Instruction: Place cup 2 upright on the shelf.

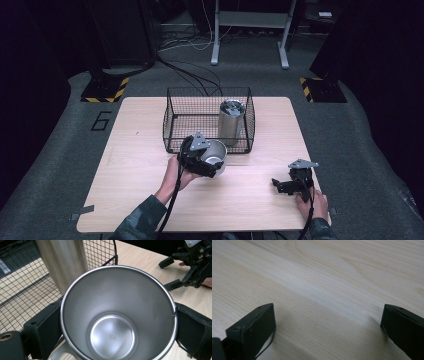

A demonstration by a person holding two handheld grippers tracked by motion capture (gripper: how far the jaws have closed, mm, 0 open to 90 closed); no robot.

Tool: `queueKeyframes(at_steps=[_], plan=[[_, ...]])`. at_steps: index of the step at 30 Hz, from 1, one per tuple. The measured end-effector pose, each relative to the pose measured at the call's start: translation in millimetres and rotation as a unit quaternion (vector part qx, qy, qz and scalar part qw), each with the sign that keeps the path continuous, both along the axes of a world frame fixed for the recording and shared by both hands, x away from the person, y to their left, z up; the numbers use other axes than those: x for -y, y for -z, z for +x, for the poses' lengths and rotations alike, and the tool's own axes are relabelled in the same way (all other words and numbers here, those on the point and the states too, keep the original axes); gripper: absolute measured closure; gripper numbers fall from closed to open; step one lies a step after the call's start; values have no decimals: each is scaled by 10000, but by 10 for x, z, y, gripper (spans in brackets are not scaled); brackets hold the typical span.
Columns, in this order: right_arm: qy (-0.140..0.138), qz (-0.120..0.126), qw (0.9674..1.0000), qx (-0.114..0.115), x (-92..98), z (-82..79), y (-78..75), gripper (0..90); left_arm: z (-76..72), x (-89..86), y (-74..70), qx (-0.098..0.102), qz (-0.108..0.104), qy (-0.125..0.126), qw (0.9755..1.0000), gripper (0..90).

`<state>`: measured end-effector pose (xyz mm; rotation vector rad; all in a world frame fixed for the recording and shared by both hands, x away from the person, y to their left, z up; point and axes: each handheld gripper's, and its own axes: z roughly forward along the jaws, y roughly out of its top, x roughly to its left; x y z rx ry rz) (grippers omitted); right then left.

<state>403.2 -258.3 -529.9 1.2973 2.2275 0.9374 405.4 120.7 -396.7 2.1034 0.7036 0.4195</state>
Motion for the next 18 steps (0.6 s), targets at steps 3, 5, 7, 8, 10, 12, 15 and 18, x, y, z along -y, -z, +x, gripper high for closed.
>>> queueKeyframes(at_steps=[3,5,7,8,10,12,15,18], plan=[[-2,-1,10000,1,0,0,0,0,4,-23,-48,-8,-26,-1,10000,63],[-1,-2,10000,2,0,0,0,0,7,-40,-86,-11,-45,18,10000,63],[-2,-1,10000,0,0,0,0,0,15,-55,-123,25,-48,11,10000,63],[1,1,10000,2,-1,0,0,0,18,-65,-145,-20,-59,13,10000,63],[-2,-2,10000,1,0,0,0,0,36,-87,-182,11,-76,-13,10000,63],[-2,-1,10000,-1,0,0,0,0,48,-106,-221,33,-66,-42,10000,63],[-2,-1,10000,0,0,0,0,0,65,-140,-275,63,-105,-50,9999,63],[-3,-1,10000,0,0,0,0,0,87,-165,-326,70,-171,-85,9998,63]])
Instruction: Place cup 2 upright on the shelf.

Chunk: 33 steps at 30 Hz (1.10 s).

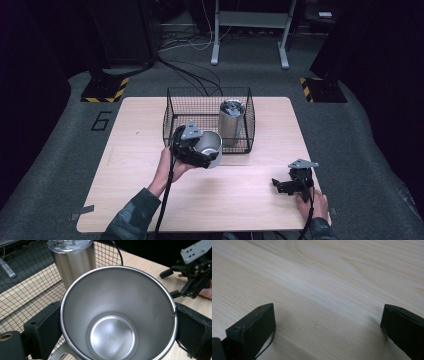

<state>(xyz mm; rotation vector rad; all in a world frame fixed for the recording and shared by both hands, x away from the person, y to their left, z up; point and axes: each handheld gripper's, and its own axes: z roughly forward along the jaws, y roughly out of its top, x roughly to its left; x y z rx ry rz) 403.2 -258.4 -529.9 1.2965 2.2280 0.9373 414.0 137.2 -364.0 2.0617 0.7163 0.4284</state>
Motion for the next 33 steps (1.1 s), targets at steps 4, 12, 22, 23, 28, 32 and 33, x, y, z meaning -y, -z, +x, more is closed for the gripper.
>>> queueKeyframes(at_steps=[4,12,22,23,28,32,33], plan=[[1,1,10000,-1,0,0,0,0,35,-27,-71,24,-17,-72,10000,63],[1,1,10000,-1,0,0,0,0,137,-47,-209,147,-1,-119,9998,63],[0,0,10000,-1,0,0,0,0,281,-27,-323,288,12,-172,9994,63],[-1,-6,10000,-10,0,0,-1,0,296,-26,-335,307,14,-163,9994,63],[-1,0,10000,0,0,0,0,0,381,-26,-373,336,4,-224,9992,63],[-3,-5,10000,-9,1,0,-1,0,458,-45,-389,300,-19,-278,9992,63],[-3,-5,10000,-9,1,0,-1,0,458,-45,-389,300,-19,-278,9992,63]])
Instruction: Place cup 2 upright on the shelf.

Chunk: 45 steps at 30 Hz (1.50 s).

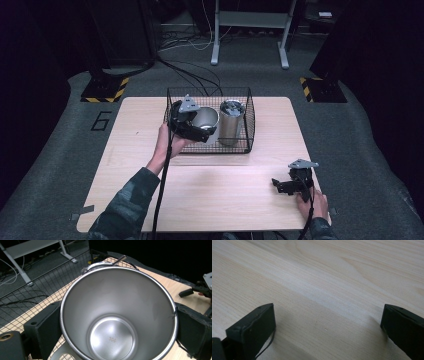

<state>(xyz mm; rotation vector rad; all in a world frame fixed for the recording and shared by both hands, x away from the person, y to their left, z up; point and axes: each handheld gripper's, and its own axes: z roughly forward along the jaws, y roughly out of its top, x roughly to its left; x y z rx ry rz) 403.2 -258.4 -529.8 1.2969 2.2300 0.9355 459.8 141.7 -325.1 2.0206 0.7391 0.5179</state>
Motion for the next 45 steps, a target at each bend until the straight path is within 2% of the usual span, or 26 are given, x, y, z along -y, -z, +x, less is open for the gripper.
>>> queueKeyframes(at_steps=[4,11,19,33,36,40,43,45], plan=[[6,9,10000,9,-1,0,1,0,98,-16,11,-13,57,-62,10000,63],[7,4,10000,11,-1,1,2,0,241,-74,11,-112,-46,-216,9997,63],[-1,3,10000,5,0,0,1,0,441,-115,31,-179,-19,-363,9992,63],[1,7,10000,10,0,0,1,0,681,-121,157,-224,93,-263,9994,63],[1,3,10000,3,0,0,1,0,722,-110,191,-255,50,-209,9994,63],[3,5,10000,11,0,0,2,0,764,-58,244,-258,40,-218,9994,63],[1,2,10000,5,0,0,1,0,801,-41,276,-286,135,-205,9993,63],[1,5,10000,7,0,0,1,0,827,-35,303,-312,124,-239,9992,63]])
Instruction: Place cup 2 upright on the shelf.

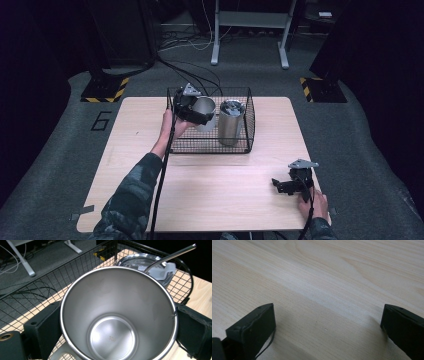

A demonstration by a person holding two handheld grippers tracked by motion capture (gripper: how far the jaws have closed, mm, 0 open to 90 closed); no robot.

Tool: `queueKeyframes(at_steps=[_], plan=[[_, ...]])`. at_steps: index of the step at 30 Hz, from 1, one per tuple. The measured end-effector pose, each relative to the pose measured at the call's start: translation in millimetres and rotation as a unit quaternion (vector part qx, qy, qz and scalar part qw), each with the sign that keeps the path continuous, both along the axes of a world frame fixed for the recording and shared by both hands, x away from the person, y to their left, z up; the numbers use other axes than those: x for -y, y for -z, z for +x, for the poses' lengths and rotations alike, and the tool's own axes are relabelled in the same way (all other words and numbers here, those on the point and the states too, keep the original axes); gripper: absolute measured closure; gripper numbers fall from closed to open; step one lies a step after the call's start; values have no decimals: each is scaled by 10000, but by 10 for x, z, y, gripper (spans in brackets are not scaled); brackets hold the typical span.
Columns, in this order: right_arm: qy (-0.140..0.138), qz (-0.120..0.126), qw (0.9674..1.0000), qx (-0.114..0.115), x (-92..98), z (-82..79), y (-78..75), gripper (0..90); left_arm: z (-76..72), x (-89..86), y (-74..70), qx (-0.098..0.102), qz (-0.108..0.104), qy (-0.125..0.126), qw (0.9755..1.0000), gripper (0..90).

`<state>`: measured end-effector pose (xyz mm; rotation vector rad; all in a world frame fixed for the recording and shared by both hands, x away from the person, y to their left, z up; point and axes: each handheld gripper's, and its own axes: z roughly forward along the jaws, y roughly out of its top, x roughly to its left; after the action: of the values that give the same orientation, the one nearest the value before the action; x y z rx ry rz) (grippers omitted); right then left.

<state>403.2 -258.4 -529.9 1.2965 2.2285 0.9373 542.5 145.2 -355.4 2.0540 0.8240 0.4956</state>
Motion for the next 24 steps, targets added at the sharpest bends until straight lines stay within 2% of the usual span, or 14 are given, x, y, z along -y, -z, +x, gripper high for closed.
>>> queueKeyframes(at_steps=[10,12,13,20,24], plan=[[5,-2,10000,6,-1,0,1,0,110,-10,127,-165,125,-45,9998,62],[3,5,10000,-5,-2,-1,0,0,128,-24,146,-207,221,-30,9995,62],[0,0,10000,2,0,0,0,0,133,-18,169,-183,183,-86,9996,62],[5,8,10000,1,-1,0,0,0,173,-16,265,-276,304,-106,9991,62],[1,1,10000,2,0,0,0,0,204,-5,325,-320,462,-121,9983,62]])
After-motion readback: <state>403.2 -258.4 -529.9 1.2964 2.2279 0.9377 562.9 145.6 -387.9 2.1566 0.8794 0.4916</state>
